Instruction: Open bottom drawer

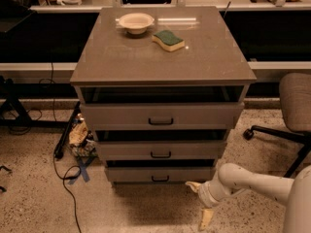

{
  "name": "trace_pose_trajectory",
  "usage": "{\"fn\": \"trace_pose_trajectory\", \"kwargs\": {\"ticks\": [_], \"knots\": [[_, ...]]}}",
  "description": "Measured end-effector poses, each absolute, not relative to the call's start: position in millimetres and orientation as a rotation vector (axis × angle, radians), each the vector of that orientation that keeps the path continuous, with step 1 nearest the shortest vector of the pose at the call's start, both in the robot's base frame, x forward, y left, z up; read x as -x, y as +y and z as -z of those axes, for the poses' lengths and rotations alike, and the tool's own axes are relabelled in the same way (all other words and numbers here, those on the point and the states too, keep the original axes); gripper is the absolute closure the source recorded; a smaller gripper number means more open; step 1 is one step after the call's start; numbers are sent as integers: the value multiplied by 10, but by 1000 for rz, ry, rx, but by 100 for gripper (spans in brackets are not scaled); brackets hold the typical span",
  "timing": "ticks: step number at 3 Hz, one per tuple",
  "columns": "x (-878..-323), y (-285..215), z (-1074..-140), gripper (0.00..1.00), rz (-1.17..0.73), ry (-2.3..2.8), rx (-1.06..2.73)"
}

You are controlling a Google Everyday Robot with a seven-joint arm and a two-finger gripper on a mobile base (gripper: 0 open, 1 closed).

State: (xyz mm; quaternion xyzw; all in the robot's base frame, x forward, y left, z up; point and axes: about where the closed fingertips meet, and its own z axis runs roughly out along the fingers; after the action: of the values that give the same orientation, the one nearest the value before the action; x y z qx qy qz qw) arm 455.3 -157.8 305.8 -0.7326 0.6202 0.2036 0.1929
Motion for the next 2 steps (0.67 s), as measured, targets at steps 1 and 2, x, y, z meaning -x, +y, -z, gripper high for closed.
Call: {"fn": "trace_pose_trajectory", "kwargs": {"ticks": [1, 2], "knots": [[-4554, -1579, -3057, 0, -571, 1740, 2056], [-4691, -1624, -2897, 0, -492, 1756, 2058]]}}
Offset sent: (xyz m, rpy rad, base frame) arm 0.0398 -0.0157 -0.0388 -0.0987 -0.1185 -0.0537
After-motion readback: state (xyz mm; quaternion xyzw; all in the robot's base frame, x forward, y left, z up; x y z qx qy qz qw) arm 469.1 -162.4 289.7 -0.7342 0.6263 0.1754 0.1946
